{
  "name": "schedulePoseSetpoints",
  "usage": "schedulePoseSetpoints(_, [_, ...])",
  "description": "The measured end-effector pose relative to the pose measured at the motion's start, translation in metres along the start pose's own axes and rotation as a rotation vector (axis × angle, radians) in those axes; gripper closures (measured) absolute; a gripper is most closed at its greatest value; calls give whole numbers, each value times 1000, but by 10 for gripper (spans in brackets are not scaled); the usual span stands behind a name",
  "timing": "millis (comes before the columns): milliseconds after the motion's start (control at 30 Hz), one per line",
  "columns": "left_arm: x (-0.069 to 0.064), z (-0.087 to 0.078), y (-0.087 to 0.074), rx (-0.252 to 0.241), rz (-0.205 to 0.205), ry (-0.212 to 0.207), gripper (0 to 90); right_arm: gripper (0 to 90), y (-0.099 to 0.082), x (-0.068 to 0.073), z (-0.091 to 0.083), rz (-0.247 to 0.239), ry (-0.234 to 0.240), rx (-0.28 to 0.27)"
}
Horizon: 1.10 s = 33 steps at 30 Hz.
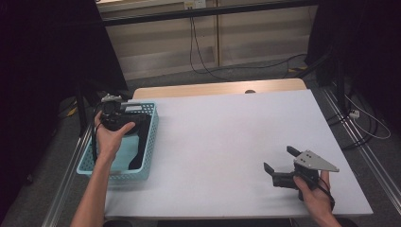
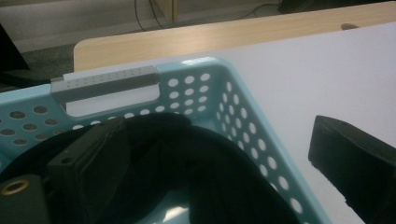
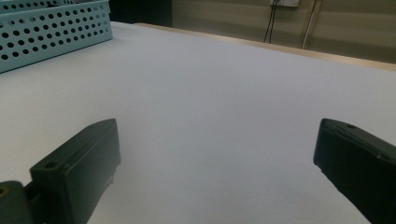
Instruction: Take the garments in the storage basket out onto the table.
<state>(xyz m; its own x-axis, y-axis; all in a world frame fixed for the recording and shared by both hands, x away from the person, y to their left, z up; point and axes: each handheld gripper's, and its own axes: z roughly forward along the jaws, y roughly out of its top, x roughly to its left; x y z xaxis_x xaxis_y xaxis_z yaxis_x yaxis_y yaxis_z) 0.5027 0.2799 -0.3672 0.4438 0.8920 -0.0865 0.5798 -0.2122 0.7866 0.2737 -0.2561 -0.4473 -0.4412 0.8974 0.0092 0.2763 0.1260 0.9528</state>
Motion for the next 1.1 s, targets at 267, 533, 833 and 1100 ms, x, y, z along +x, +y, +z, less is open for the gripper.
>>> schedulePoseSetpoints(267, [15, 32, -5, 79, -47, 34, 61, 6, 0, 0, 0, 4, 5, 1])
schedulePoseSetpoints(533, [11, 48, -7, 141, 35, 42, 47, 10, 0, -1, 1, 10, 8, 6])
schedulePoseSetpoints(833, [16, 54, -13, 298, 83, 79, 39, 10, -1, -1, 0, 12, 11, 6])
schedulePoseSetpoints(1100, [21, 63, -18, 349, 118, 68, 33, 10, -1, 0, 1, 11, 15, 9])
